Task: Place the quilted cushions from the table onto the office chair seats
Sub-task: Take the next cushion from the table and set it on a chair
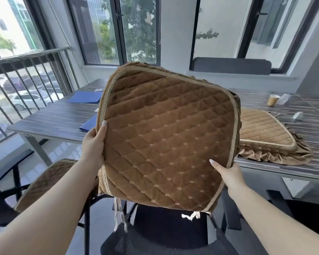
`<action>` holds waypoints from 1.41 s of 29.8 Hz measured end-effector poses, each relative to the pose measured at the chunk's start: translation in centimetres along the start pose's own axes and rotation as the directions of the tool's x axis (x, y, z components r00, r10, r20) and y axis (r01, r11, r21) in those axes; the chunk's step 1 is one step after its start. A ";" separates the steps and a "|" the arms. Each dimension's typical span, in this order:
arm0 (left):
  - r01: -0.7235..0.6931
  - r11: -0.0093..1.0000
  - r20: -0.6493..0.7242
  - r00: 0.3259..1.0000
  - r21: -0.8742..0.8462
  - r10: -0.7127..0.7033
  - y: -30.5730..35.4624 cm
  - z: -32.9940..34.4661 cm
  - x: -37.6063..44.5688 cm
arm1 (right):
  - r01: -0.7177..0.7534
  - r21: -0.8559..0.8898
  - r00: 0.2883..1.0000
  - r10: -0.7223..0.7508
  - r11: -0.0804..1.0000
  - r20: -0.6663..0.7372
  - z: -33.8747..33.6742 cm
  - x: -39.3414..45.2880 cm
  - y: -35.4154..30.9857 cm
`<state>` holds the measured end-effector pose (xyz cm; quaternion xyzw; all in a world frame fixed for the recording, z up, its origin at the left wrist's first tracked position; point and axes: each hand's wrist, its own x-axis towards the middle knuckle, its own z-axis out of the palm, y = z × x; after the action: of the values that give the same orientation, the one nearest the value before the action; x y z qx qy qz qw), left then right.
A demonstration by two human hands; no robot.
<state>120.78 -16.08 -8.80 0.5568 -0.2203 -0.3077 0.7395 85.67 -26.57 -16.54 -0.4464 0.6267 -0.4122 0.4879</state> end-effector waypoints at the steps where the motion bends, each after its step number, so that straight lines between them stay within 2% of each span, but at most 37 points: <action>1: 0.023 1.000 -0.020 1.000 0.013 -0.023 -0.5 -0.5 -0.1 | 0.002 0.004 1.000 -0.002 1.000 -0.014 0.1 0.0 0.1; 6: 0.179 0.973 -0.146 0.977 0.146 -0.157 -4.3 -2.9 -0.6 | -0.042 -0.061 0.999 0.040 0.997 -0.035 0.2 -0.2 2.4; 11: 0.291 0.877 -0.270 0.943 0.383 -0.195 -9.3 -4.3 -2.2 | -0.118 -0.182 0.993 0.112 0.976 -0.044 -0.6 -0.8 5.1; 16: 0.437 0.751 -0.250 0.900 0.495 -0.358 -13.1 -5.2 -3.2 | -0.220 -0.335 0.975 0.206 0.916 -0.078 -1.4 -1.3 8.7; 22: 0.549 0.615 -0.245 0.824 0.566 -0.510 -15.6 -4.4 -4.5 | -0.324 -0.395 0.945 0.312 0.860 -0.097 -3.0 -0.7 11.6; 25: 0.622 0.490 -0.281 0.749 0.611 -0.601 -16.8 -3.4 -4.2 | -0.379 -0.414 0.922 0.377 0.828 -0.090 -3.3 0.8 13.1; 29: 0.625 0.356 -0.282 0.693 0.695 -0.664 -18.0 -2.3 -2.8 | -0.445 -0.419 0.886 0.456 0.792 -0.079 -3.0 2.6 14.3; 33: 0.612 0.295 -0.309 0.687 0.734 -0.657 -19.5 -1.2 -0.8 | -0.473 -0.448 0.861 0.505 0.759 -0.055 -1.9 5.3 15.4; 38: 0.585 0.325 -0.285 0.717 0.743 -0.636 -22.5 -0.3 2.2 | -0.472 -0.481 0.857 0.513 0.739 -0.053 0.3 10.4 16.2; 42: 0.537 0.349 -0.276 0.769 0.768 -0.576 -26.5 1.4 6.5 | -0.451 -0.530 0.867 0.493 0.718 -0.071 3.1 16.3 17.0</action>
<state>118.87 -26.64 -33.88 0.8646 -0.1490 -0.4141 0.2426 84.01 -38.06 -37.29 -0.4039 0.7894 -0.0676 0.4573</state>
